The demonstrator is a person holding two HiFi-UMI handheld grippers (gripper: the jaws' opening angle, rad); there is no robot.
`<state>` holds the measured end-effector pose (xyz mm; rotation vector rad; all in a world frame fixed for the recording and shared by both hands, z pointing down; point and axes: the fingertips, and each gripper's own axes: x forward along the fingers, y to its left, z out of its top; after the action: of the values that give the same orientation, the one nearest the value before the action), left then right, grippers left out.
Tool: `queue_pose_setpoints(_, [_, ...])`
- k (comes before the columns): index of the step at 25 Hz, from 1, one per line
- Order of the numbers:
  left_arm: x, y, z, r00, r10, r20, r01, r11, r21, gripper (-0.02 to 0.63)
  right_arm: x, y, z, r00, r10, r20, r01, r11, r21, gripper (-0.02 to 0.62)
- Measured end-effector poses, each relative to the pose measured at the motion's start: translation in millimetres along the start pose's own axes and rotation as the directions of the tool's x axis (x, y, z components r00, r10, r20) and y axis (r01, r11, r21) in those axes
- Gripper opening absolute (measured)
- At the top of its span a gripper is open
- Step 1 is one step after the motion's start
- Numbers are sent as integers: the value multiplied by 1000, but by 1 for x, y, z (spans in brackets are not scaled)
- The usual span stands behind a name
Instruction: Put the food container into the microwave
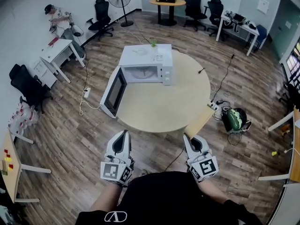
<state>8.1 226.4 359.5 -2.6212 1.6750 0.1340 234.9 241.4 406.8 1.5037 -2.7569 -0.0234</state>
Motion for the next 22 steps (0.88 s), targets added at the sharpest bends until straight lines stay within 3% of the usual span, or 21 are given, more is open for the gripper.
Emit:
queue_pose_setpoints(11, [7, -8, -12, 995, 91, -43, -90, 996, 28, 0, 20, -25, -15, 995, 96, 17, -97, 995, 35, 14])
queue_pose_setpoints(22, [93, 71, -22, 998, 56, -10, -56, 998, -21, 0, 118, -45, -11, 998, 67, -3, -67, 998, -1, 14])
